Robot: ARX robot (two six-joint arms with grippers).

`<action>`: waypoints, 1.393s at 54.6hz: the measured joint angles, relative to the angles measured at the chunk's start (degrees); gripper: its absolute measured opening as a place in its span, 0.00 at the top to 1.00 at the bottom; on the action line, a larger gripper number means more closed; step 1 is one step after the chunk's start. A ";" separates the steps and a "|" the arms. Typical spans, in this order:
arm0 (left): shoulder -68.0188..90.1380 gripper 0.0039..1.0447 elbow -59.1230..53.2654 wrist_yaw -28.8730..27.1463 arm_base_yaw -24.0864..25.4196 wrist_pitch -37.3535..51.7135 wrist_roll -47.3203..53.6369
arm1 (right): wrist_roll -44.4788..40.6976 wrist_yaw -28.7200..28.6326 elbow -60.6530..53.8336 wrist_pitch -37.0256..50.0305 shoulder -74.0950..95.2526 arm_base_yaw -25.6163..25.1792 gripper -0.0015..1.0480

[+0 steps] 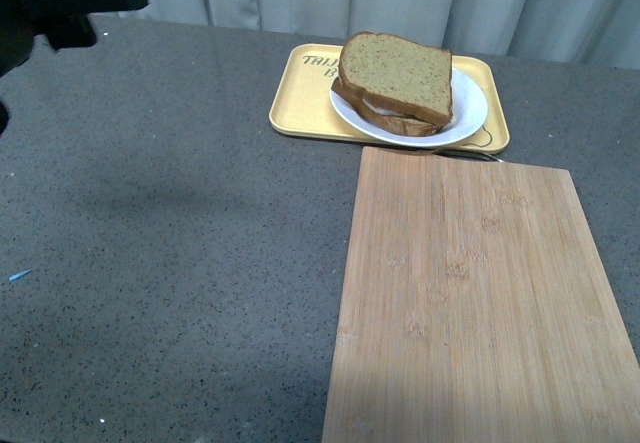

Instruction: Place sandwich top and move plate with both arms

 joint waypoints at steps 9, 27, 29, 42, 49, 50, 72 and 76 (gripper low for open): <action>-6.95 0.97 -8.81 2.38 2.10 0.00 0.96 | 0.00 0.02 0.00 0.00 0.00 0.00 0.09; -22.53 0.97 -20.35 5.79 5.84 -3.63 1.40 | 0.02 0.00 0.00 0.00 0.00 0.00 0.09; -24.55 0.97 -21.46 6.23 6.16 -4.57 1.49 | 0.02 0.02 0.00 0.00 0.00 0.00 0.09; -40.17 0.97 -25.22 10.51 9.09 -16.70 1.66 | 0.02 0.00 0.00 0.00 0.00 0.00 0.09; -46.53 0.97 -27.17 11.47 11.65 -20.65 1.68 | 0.02 0.02 0.00 -0.02 0.00 0.00 0.09; -47.65 0.97 -27.50 11.54 11.76 -21.46 1.68 | 0.02 0.02 0.00 0.00 0.00 0.00 0.09; -68.76 0.97 -30.51 11.89 11.76 -38.77 1.70 | 0.00 0.02 0.00 0.00 0.00 0.00 0.09; -72.00 0.97 -30.53 11.91 11.76 -41.68 1.70 | 0.02 0.02 0.00 0.00 0.00 0.00 0.09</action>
